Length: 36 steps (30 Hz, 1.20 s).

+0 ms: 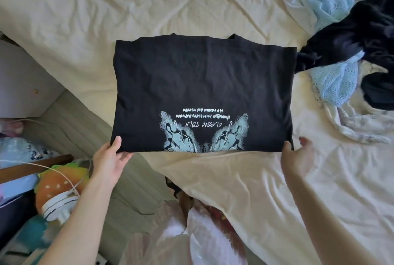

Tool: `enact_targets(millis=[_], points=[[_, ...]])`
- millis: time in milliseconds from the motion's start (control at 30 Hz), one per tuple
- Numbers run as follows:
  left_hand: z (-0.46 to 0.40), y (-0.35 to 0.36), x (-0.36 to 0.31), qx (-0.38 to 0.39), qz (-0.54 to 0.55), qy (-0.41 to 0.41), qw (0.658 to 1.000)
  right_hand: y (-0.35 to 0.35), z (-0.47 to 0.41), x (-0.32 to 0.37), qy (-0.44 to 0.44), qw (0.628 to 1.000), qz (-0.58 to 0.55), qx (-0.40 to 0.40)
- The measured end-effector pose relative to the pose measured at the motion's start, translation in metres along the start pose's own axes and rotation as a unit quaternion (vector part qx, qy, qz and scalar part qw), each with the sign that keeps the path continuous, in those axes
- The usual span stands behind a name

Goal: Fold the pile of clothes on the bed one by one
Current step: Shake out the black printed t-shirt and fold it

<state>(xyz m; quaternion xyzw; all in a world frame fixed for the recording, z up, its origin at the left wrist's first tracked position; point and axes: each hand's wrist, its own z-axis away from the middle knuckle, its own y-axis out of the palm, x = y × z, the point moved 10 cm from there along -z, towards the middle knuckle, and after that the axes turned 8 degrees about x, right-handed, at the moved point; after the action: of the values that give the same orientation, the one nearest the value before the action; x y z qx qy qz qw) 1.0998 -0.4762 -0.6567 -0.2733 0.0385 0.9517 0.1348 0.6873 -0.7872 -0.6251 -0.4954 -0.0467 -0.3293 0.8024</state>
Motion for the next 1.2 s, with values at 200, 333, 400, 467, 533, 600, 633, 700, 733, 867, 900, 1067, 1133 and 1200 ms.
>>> enact_targets(millis=[200,333,400,467,533,600,633,700,733,867,900,1067,1133,1200], points=[[0.060,0.017,-0.047,-0.119,-0.124,0.205,0.964,0.111,0.097,0.069,-0.397,0.841,0.295,0.218],[0.086,0.063,-0.069,-0.112,-0.130,0.261,0.950,0.124,0.096,0.059,-0.315,0.873,0.212,0.307],[0.099,0.109,-0.079,-0.073,-0.167,0.297,0.937,0.104,0.083,0.058,-0.216,0.923,0.027,0.319],[0.117,0.169,-0.087,-0.020,-0.251,0.348,0.903,0.082,0.070,0.048,-0.117,0.931,-0.141,0.317],[0.139,0.236,-0.082,0.048,-0.331,0.411,0.848,0.062,0.058,0.032,-0.030,0.903,-0.292,0.312],[0.162,0.294,-0.057,0.121,-0.393,0.459,0.787,0.042,0.042,0.017,0.023,0.863,-0.410,0.295],[0.171,0.319,-0.037,0.156,-0.422,0.470,0.759,0.033,0.034,0.009,0.045,0.840,-0.461,0.284],[0.181,0.356,0.019,0.229,-0.493,0.467,0.698,0.020,0.017,-0.008,0.083,0.802,-0.527,0.267],[0.181,0.369,0.053,0.273,-0.536,0.444,0.664,0.016,0.008,-0.015,0.094,0.800,-0.532,0.260],[0.157,0.363,0.154,0.365,-0.684,0.341,0.532,0.015,-0.009,-0.028,0.080,0.851,-0.437,0.280],[0.150,0.352,0.156,0.348,-0.700,0.357,0.512,0.017,-0.012,-0.028,0.079,0.860,-0.417,0.283],[0.116,0.287,0.127,0.234,-0.756,0.415,0.448,0.035,-0.032,-0.021,0.083,0.922,-0.284,0.249],[0.109,0.273,0.122,0.232,-0.768,0.422,0.422,0.029,-0.036,-0.016,0.065,0.940,-0.259,0.212],[0.105,0.264,0.124,0.240,-0.782,0.415,0.399,0.018,-0.037,-0.018,0.033,0.954,-0.234,0.183]])
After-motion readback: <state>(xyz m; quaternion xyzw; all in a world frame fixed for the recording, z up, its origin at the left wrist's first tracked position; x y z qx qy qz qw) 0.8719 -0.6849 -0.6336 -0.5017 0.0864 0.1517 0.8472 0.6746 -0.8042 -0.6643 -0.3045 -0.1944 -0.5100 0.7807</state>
